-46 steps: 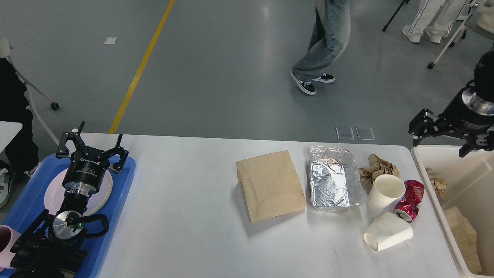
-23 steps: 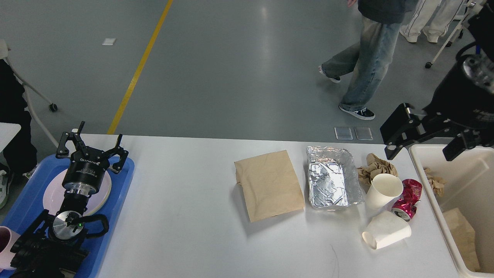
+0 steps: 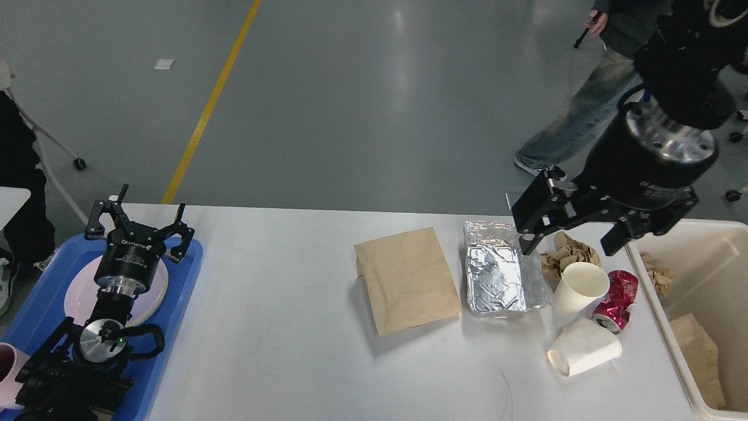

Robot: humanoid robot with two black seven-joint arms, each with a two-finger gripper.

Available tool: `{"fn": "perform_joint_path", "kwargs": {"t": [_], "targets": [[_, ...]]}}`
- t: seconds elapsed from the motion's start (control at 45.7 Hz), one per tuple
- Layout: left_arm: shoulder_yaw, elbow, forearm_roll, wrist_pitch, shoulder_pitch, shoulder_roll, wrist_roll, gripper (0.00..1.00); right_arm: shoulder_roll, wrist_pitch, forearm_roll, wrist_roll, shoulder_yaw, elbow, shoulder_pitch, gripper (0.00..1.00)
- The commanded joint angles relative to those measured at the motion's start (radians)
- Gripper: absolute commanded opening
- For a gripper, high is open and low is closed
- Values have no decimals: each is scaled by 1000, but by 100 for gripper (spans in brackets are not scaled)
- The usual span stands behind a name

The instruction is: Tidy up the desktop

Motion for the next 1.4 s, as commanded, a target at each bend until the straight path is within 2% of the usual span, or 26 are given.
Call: {"fn": "perform_joint_path", "kwargs": {"t": [0.0,0.131,0.219,0.328,0.482,0.547,0.679,0.722,0.788,0.941,1.095,1.226,1.379], "targets": [[0,0,0,0,0,0,0,96,64,-151,5,-5,105,-111,-218,100],[0,0,0,0,0,-2,0,96,134,-323,0,-19,182,-164,-398,100],[0,0,0,0,0,-2,0,96,186,-372,-23,-62,274,-197,-499,97],[0,0,0,0,0,-2,0,96,278,-410,-98,-129,352,-312,-623,95],[0,0,0,0,0,-2,0,96,379,-524,-147,-149,418,-365,-735,95],[0,0,0,0,0,0,0,96,422,-591,-166,-198,455,-375,-783,94],[0,0,0,0,0,0,0,96,511,-712,-238,-354,484,-461,-895,94],[0,0,0,0,0,-2,0,96,508,-734,-261,-379,492,-467,-915,94],[0,0,0,0,0,0,0,96,506,-751,-278,-385,498,-483,-924,93],[0,0,0,0,0,-2,0,96,505,-804,-279,-390,518,-509,-951,84],[2,0,0,-2,0,-2,0,96,503,-854,-281,-387,533,-515,-1027,85],[0,0,0,-2,0,-2,0,96,494,-867,-259,-388,628,-616,-1125,89],[0,0,2,-2,0,-2,0,96,467,-864,-123,-388,775,-674,-1235,89]]}}
